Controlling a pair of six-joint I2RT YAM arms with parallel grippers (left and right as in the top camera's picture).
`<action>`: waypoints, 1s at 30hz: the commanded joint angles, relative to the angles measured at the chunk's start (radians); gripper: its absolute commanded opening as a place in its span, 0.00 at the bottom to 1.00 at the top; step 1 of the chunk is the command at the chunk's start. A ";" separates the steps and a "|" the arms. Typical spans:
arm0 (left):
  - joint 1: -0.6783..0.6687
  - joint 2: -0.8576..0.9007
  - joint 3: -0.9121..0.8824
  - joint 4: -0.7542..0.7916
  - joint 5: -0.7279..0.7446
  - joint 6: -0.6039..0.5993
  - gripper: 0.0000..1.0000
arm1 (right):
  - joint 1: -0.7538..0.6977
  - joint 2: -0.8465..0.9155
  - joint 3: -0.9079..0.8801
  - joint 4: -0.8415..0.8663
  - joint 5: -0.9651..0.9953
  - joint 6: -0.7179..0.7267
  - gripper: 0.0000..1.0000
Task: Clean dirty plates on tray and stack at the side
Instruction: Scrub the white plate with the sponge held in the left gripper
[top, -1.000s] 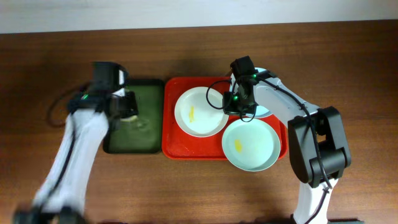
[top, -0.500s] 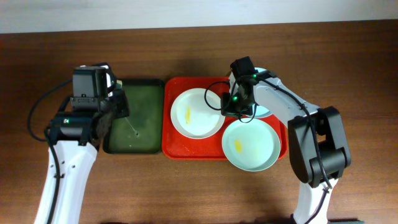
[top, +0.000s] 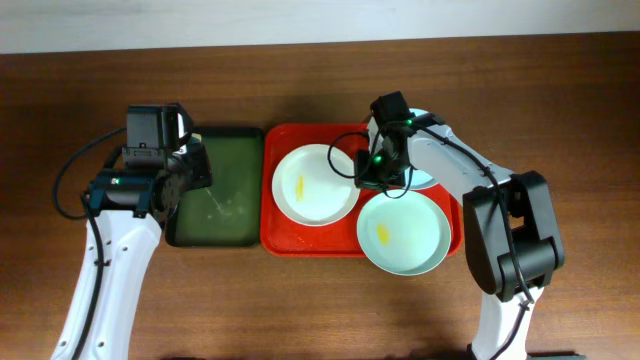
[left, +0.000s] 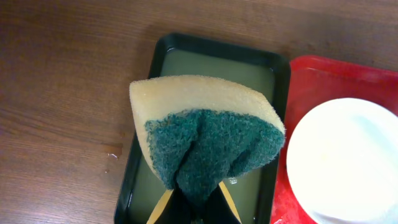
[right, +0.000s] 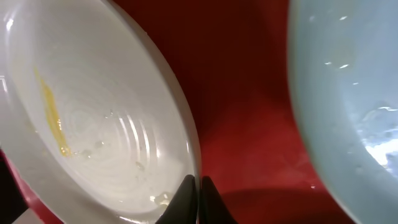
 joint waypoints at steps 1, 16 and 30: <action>-0.002 0.007 0.004 0.005 -0.003 0.002 0.00 | 0.006 0.007 -0.007 -0.003 -0.068 -0.010 0.04; -0.004 0.285 0.098 0.043 0.068 0.017 0.00 | 0.008 0.007 -0.009 -0.109 0.001 -0.010 0.04; -0.145 0.529 0.523 -0.272 0.243 0.024 0.00 | 0.065 0.007 -0.009 0.034 0.158 0.155 0.04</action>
